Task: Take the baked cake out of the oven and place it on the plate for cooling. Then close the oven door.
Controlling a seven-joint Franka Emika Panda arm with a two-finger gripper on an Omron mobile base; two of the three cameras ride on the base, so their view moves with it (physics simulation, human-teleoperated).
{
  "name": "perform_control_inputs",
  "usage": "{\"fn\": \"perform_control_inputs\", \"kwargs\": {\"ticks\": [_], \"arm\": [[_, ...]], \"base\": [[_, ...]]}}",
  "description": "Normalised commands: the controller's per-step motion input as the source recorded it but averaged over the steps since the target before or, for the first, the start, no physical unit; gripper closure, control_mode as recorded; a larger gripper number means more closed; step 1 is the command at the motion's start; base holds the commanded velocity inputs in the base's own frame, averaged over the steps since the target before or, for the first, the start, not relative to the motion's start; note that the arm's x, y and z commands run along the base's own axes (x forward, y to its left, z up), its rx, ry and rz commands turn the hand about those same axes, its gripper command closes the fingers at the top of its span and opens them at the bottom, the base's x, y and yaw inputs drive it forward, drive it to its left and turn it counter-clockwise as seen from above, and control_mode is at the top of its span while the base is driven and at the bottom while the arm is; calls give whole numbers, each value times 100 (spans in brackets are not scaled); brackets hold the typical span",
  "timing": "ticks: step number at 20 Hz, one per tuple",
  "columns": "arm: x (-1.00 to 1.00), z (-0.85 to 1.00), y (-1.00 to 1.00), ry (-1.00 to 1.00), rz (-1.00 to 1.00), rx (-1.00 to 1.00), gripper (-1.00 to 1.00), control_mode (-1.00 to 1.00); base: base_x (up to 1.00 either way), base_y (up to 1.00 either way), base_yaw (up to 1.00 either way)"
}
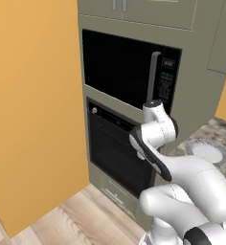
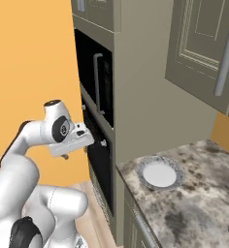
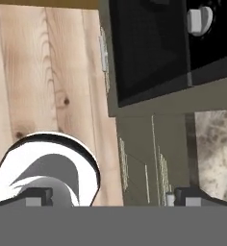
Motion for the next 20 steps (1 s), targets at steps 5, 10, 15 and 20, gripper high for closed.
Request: {"fn": "perform_control_inputs", "kwargs": {"ticks": [5,10,15,20], "arm": [[100,-45,76,1,-1,-11,-100,-100],[100,-11,9,6,-1,-4,-100,-100],[92,0,6,-11,0,-18,-100,-100],[73,-46,12,-7,-1,-33,-100,-100]], "base": [[0,0,0],[0,0,0],[0,0,0],[0,0,0]]}}
